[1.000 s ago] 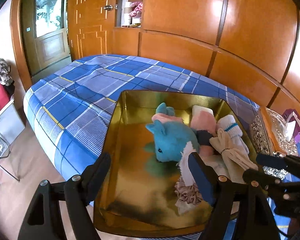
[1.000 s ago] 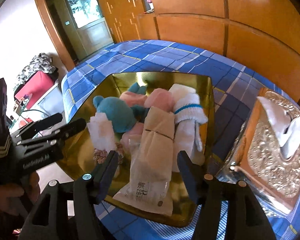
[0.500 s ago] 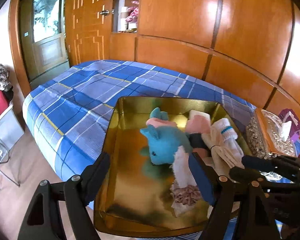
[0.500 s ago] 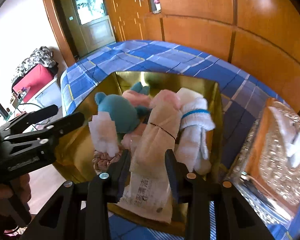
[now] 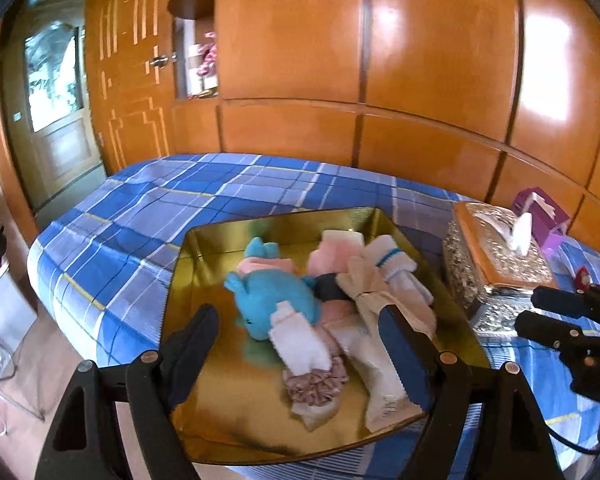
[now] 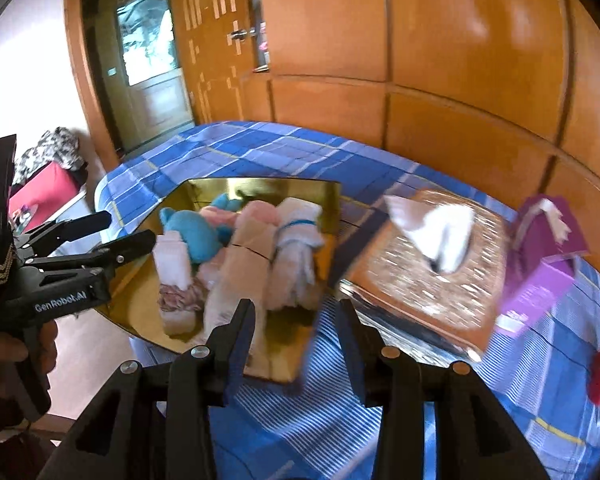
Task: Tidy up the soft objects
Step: 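Move both tools back toward the red sock and tissue packet on the bed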
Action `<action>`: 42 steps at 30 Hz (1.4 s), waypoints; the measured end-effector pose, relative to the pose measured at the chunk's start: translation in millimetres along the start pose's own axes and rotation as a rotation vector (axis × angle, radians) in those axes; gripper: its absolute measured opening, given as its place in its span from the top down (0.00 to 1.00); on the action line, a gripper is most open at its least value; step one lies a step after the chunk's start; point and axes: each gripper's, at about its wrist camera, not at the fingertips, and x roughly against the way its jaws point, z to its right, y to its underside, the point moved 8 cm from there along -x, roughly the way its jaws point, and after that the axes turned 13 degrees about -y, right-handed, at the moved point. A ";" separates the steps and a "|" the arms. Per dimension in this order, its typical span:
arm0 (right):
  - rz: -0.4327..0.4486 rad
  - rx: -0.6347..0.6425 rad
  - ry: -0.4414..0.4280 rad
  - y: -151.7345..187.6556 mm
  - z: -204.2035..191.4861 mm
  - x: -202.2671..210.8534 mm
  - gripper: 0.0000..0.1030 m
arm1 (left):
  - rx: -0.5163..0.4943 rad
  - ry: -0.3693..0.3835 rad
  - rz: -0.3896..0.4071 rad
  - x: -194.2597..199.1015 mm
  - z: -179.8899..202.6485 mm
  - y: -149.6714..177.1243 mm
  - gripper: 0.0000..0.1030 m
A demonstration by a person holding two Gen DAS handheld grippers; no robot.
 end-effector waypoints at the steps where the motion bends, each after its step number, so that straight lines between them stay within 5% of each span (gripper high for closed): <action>1: 0.004 -0.014 0.014 4.2 6.7 6.0 0.59 | -0.007 0.010 -0.001 1.3 4.0 -0.1 0.20; 17: -0.030 -0.418 0.286 128.8 141.5 86.5 0.54 | -0.215 0.185 0.086 45.3 93.1 -14.7 0.20; 28: -0.050 -0.702 0.566 223.2 223.4 165.1 0.53 | -0.399 0.440 0.152 97.9 191.6 -26.6 0.20; 33: -0.040 -0.821 0.687 263.8 253.1 192.6 0.53 | -0.458 0.545 0.112 108.7 244.4 -25.3 0.20; 42: 0.010 -0.789 0.698 265.6 260.7 194.6 0.40 | -0.518 0.677 -0.036 109.1 340.6 -10.2 0.20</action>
